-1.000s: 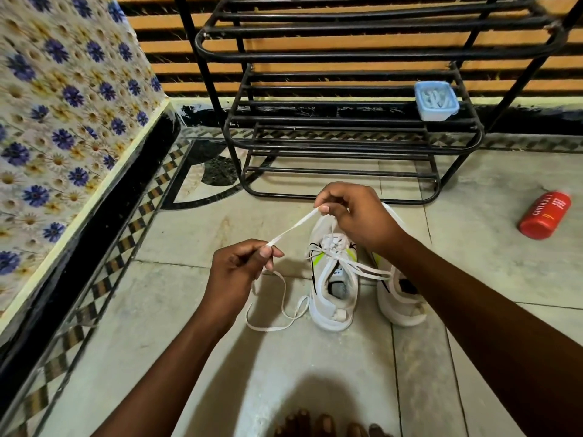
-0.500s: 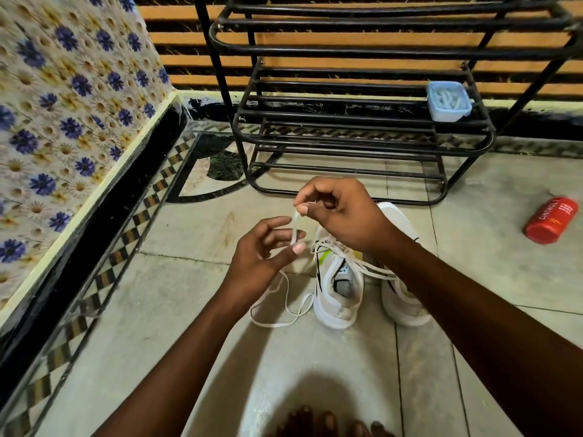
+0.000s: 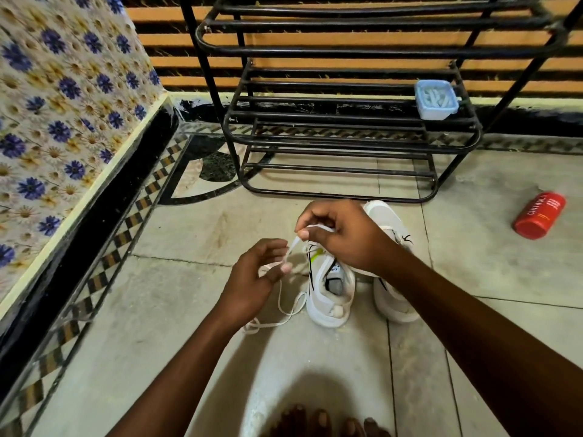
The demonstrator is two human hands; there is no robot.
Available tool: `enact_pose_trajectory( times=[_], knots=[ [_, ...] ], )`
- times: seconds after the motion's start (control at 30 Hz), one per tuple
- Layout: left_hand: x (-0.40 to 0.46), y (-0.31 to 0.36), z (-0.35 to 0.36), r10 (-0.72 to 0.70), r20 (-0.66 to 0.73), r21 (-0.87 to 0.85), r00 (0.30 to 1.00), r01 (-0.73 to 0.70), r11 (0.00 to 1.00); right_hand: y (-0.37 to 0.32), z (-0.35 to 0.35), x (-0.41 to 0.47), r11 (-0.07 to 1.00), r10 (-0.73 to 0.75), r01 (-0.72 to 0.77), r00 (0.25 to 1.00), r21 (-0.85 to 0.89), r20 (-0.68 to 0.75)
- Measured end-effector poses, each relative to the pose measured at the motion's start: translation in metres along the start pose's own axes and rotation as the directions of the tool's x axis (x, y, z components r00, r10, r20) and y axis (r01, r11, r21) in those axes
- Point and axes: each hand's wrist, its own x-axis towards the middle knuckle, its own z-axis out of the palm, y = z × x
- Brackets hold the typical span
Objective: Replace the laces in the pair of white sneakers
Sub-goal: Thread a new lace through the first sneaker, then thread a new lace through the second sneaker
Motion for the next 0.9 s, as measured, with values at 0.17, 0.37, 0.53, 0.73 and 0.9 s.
enact_pose_trajectory(
  times=[0.17, 0.37, 0.53, 0.73, 0.9],
  knots=[
    [-0.001, 0.002, 0.012, 0.035, -0.061, -0.049, 0.998, -0.038, 0.998, 0.006, -0.002, -0.002, 0.998, 0.035, -0.038, 0.998, -0.043, -0.053],
    [-0.008, -0.043, 0.005, 0.026, -0.061, 0.307, 0.998, -0.006, 0.952, 0.036, 0.003, -0.023, 0.974, 0.128, -0.131, 0.991, -0.186, -0.026],
    [-0.011, -0.074, 0.020, -0.031, 0.090, 0.516, 0.995, -0.020, 0.856, 0.043, 0.021, -0.032, 0.963, 0.124, -0.117, 0.992, -0.244, 0.010],
    [-0.022, -0.102, 0.047, -0.144, 0.123, 0.752, 0.982, 0.002, 0.659, 0.041, 0.030, -0.042, 0.948, 0.097, -0.073, 0.993, -0.311, 0.063],
    [-0.029, -0.080, 0.038, -0.222, 0.165, 0.678, 0.961, 0.053, 0.733, 0.035, 0.020, -0.060, 0.969, 0.060, -0.059, 0.998, -0.241, -0.005]
  ],
)
